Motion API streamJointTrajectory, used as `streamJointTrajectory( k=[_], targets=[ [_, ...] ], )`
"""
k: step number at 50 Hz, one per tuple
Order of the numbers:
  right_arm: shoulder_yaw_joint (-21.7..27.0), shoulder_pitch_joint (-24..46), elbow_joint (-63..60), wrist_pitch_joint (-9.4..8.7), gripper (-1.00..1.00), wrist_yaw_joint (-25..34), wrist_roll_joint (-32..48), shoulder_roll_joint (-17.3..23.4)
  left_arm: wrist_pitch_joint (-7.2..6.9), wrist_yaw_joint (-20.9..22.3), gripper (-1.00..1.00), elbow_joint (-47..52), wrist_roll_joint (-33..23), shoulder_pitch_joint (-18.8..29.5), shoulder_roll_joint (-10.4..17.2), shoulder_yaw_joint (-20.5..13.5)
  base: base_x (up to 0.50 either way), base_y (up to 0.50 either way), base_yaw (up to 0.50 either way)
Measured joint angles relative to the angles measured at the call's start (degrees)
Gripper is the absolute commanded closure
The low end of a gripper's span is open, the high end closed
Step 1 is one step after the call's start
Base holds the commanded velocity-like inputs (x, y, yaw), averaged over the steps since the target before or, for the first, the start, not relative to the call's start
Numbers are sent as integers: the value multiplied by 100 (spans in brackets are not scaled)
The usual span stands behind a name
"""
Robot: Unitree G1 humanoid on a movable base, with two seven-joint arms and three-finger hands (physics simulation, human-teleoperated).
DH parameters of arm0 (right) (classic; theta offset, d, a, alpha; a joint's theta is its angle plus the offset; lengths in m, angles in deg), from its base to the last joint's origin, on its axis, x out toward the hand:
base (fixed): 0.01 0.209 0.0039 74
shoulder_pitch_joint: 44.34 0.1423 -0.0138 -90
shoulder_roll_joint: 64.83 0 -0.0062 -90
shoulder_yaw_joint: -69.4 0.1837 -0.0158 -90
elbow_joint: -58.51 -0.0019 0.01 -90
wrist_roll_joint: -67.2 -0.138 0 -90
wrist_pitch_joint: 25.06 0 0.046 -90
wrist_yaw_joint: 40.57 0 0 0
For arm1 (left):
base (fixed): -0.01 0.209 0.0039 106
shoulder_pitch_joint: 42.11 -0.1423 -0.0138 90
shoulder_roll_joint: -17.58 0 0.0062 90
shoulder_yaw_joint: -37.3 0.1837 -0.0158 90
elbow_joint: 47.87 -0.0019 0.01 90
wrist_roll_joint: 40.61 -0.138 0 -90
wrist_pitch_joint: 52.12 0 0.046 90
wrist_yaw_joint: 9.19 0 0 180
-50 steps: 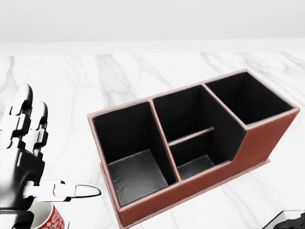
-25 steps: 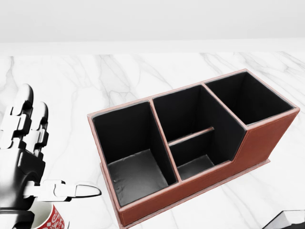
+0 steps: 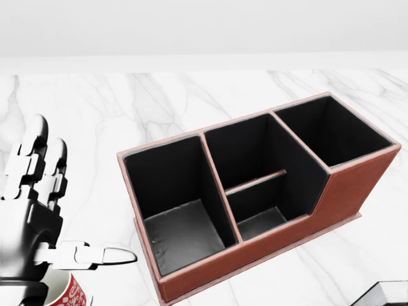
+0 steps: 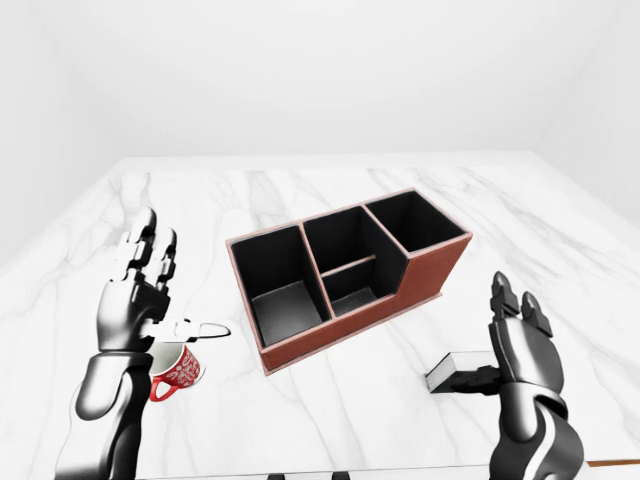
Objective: Pick up the book and place it in the back compartment of the caddy.
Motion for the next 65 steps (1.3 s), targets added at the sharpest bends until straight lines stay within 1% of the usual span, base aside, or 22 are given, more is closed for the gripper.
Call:
streamJointTrajectory(
  k=[8,25,41,51,65],
  targets=[
    [28,102,239,0,-100,-38,26,139,0,-2,-100,-48,-16,-4,-3,22,0,0,0],
    [-181,374,537,0,-100,-4,153,435,0,-6,-100,-90,-32,-1,-3,43,0,0,0],
    [-262,488,693,10,-100,77,180,565,0,-3,-100,-116,-59,-31,-12,80,0,0,0],
    [-297,523,914,106,-100,30,163,636,0,-1,-100,-115,-63,-35,-13,87,0,0,0],
    [-351,467,1085,325,-100,-15,202,658,0,0,-100,-111,-72,-45,-17,100,0,0,0]
  ],
)
